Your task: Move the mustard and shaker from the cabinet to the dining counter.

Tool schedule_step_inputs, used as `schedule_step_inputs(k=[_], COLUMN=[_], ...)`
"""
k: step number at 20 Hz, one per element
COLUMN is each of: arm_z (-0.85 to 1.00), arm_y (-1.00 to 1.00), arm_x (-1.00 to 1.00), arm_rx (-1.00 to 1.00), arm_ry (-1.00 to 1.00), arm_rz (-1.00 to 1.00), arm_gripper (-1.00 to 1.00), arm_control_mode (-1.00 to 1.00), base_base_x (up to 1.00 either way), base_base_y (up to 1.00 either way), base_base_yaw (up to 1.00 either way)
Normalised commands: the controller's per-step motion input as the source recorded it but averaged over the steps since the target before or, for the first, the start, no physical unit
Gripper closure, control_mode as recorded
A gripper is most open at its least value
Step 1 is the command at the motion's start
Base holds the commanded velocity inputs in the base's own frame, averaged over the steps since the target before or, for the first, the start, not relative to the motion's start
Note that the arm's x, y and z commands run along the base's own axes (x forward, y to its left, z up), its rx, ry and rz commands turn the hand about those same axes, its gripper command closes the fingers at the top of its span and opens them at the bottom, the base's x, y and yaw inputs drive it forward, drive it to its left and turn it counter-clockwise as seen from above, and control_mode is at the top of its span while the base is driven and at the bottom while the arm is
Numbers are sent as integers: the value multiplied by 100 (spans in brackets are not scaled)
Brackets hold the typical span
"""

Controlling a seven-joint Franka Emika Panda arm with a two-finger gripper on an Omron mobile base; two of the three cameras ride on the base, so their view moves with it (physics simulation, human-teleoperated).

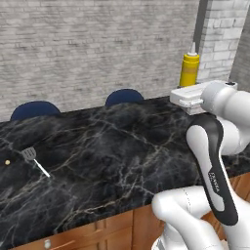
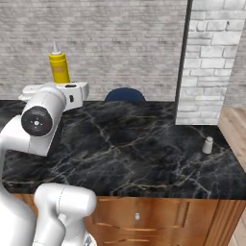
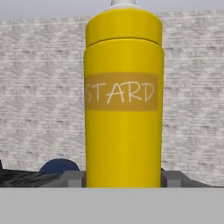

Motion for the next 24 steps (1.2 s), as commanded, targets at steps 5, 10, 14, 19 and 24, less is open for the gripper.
schedule_step_inputs(k=[5, 10, 14, 19, 24], arm_z=[0, 0, -21, -35, -39], arm_y=[0, 0, 0, 0, -22], arm_x=[0, 0, 32, 55, 62], arm_rx=[0, 0, -1, -3, -3], arm_ry=[0, 0, 14, 27, 27], arm_rz=[0, 0, 5, 12, 9], arm_gripper=[100, 100, 100, 100, 100], arm_control_mode=[100, 100, -100, -100, -100], base_base_x=[14, 12, 3, 0, 0], base_base_y=[11, 8, 1, 0, 0], base_base_yaw=[0, 0, 0, 0, 0])
